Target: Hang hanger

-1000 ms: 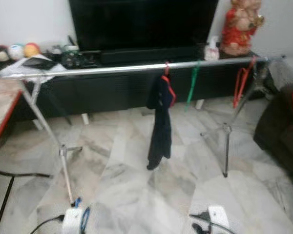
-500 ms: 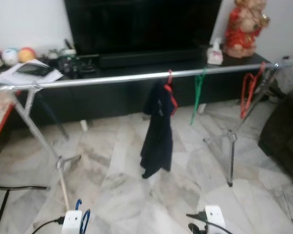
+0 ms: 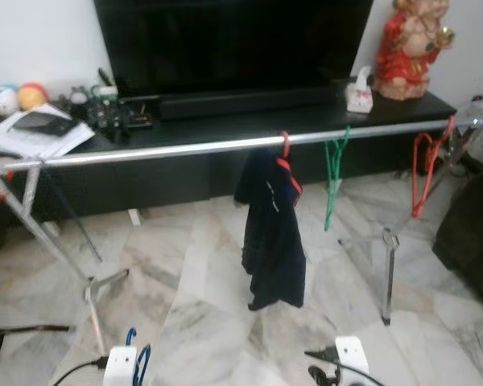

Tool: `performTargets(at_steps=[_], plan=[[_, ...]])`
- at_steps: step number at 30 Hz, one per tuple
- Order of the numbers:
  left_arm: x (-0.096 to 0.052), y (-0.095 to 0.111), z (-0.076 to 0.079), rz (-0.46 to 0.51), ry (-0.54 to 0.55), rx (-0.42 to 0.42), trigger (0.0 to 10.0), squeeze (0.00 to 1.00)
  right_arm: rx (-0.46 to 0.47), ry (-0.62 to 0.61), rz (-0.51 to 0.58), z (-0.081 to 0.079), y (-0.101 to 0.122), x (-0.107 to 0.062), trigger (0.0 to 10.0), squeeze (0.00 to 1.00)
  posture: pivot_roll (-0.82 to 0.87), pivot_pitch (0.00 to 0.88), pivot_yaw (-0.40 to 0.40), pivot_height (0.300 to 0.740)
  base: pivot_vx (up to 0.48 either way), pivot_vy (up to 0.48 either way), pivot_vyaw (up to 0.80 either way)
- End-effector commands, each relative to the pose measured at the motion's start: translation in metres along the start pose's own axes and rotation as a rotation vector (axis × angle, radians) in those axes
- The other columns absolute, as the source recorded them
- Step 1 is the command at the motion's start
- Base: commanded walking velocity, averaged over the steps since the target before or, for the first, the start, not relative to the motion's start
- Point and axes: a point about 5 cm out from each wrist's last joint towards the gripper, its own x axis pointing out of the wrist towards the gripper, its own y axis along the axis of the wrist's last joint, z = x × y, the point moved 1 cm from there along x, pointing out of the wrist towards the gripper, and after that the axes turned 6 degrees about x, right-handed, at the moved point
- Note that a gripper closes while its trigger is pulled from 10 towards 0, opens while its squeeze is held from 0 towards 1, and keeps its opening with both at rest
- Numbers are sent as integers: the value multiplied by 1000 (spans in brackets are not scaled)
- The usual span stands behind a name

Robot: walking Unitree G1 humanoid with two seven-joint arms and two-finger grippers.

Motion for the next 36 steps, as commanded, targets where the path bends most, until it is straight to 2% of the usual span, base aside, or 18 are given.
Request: performTargets(at_steps=[1, 18, 31, 36], plan=[[-1, -4, -8, -17, 15, 28, 10000, 0, 3, 12, 24, -5, 8, 2, 10000, 0, -45, 25, -31, 740, 315, 0, 0], [-1, 0, -10, 1, 13, 39, 10000, 0, -8, 20, 19, -6, 8, 2, 10000, 0, -42, 23, -35, 740, 321, 0, 0], [1, 37, -4, 193, 7, 38, 10000, 0, -22, 28, 16, -7, 7, 2, 10000, 0, -43, 17, -34, 740, 45, 0, 0], [1, 43, -2, 219, 2, 64, 10000, 0, -27, 34, 14, -8, 7, 2, 10000, 0, -37, 8, -34, 740, 0, 0, 0]])
